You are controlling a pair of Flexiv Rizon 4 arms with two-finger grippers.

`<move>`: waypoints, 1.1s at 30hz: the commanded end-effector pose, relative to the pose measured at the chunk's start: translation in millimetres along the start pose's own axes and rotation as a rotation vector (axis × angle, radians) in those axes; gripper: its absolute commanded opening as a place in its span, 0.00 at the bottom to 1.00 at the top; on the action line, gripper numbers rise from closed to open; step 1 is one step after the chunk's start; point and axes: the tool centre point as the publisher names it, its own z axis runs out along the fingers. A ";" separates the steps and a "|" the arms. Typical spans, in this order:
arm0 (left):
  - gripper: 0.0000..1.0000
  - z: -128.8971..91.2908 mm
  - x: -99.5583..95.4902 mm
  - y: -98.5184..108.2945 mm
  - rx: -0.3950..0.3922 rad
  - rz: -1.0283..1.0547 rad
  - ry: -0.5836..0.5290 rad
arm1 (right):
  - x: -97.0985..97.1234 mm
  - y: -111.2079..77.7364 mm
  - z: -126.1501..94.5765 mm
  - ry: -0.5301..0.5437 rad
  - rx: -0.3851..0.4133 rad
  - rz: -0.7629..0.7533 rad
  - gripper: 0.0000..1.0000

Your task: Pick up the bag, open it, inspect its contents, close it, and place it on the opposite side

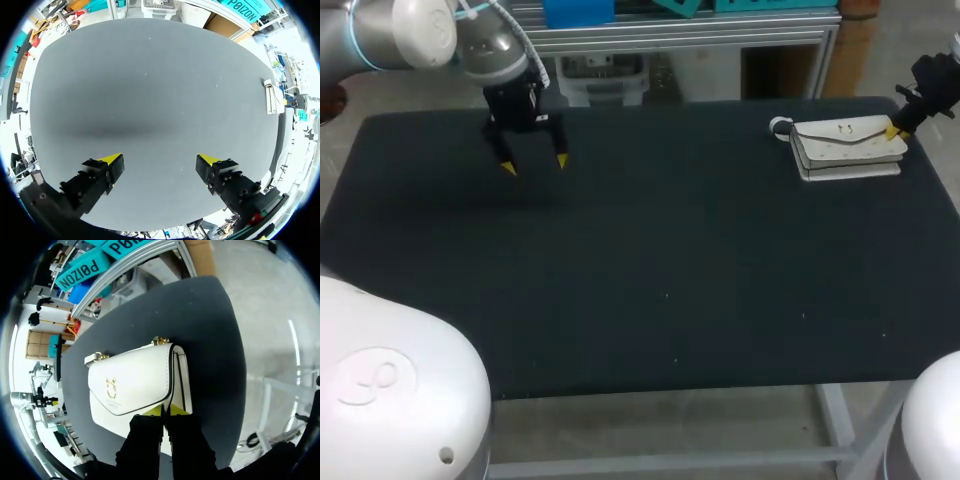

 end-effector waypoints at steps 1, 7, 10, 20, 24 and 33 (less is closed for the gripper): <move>1.00 1.5 2.6 -4.0 -0.009 0.003 -0.007 | -7.1 9.3 5.4 0.004 0.146 0.000 0.00; 1.00 0.3 1.5 -3.5 -0.005 0.002 -0.012 | -12.9 11.8 3.4 -0.039 0.124 0.028 0.00; 1.00 -0.4 1.1 -2.8 -0.003 -0.002 -0.013 | -17.1 11.6 0.7 -0.048 0.106 0.051 0.00; 1.00 0.3 2.0 -3.2 -0.004 -0.002 -0.012 | -28.8 9.5 -4.1 -0.066 0.080 0.092 0.00; 1.00 1.8 3.9 -3.9 -0.006 0.002 -0.011 | -30.6 9.3 -6.2 -0.067 0.080 0.093 0.00; 1.00 2.5 5.7 -3.5 -0.006 0.009 -0.006 | -25.9 4.3 -14.7 -0.070 0.063 0.090 1.00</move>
